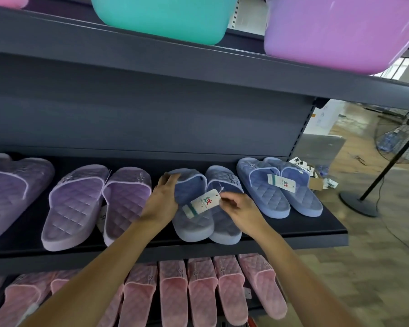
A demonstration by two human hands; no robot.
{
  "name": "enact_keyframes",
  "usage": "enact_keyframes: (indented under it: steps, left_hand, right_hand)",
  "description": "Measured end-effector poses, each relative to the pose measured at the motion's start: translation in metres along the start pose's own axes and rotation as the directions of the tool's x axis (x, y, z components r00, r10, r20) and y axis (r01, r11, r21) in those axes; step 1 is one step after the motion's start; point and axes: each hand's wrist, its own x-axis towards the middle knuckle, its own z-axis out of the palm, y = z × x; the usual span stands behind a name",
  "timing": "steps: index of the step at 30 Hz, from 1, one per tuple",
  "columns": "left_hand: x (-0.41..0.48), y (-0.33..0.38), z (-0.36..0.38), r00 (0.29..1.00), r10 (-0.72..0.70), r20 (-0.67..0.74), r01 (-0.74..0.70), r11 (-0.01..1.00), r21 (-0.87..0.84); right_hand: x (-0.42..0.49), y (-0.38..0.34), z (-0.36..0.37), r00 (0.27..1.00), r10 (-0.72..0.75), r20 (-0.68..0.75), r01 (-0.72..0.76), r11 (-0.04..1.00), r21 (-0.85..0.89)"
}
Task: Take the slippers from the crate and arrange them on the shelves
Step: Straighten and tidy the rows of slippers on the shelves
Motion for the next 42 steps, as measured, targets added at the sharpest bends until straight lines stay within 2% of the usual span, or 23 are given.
enact_keyframes:
  steps: [5, 8, 14, 16, 20, 22, 25, 28, 36, 42]
  left_hand:
    - [0.01, -0.007, -0.007, 0.995, 0.079, 0.059, -0.082, 0.995, 0.054]
    - [0.013, -0.01, -0.008, 0.996, 0.046, 0.071, -0.049, 0.997, 0.052]
    - [0.006, -0.004, 0.001, 1.0, 0.007, -0.001, -0.007, 1.0, 0.025]
    - [-0.002, -0.001, 0.001, 1.0, 0.018, -0.002, -0.018, 0.999, 0.051]
    - [-0.025, 0.003, 0.002, 0.996, 0.047, 0.081, -0.057, 0.99, 0.127]
    - [-0.033, 0.003, 0.002, 0.99, 0.041, 0.136, -0.064, 0.984, 0.166]
    - [-0.038, 0.007, 0.001, 0.983, 0.004, 0.181, -0.043, 0.976, 0.211]
    - [-0.042, 0.012, 0.004, 0.981, -0.023, 0.193, -0.032, 0.961, 0.276]
    - [-0.029, 0.024, 0.022, 0.992, -0.061, 0.114, 0.033, 0.972, 0.231]
    - [-0.008, 0.026, 0.031, 0.996, -0.07, 0.057, 0.058, 0.977, 0.204]
  right_hand:
    - [-0.003, 0.009, 0.007, 0.997, -0.042, 0.069, 0.053, 0.985, -0.166]
    - [-0.002, 0.014, 0.006, 0.991, -0.053, 0.121, 0.081, 0.968, -0.238]
    - [0.002, 0.023, -0.005, 0.977, -0.089, 0.194, 0.13, 0.97, -0.208]
    - [0.0, 0.022, -0.005, 0.983, -0.097, 0.155, 0.124, 0.976, -0.178]
    - [-0.011, 0.022, 0.001, 0.988, -0.082, -0.132, 0.062, 0.986, -0.152]
    - [-0.017, 0.021, 0.006, 0.98, -0.026, -0.196, -0.001, 0.991, -0.136]
    - [-0.022, 0.016, 0.015, 0.986, 0.053, -0.158, -0.079, 0.984, -0.162]
    - [-0.023, 0.013, 0.022, 0.98, 0.059, -0.19, -0.098, 0.974, -0.204]
    - [-0.017, 0.016, 0.018, 0.973, 0.111, -0.2, -0.132, 0.987, -0.092]
    - [0.006, 0.015, 0.013, 0.987, 0.147, -0.064, -0.153, 0.982, -0.107]
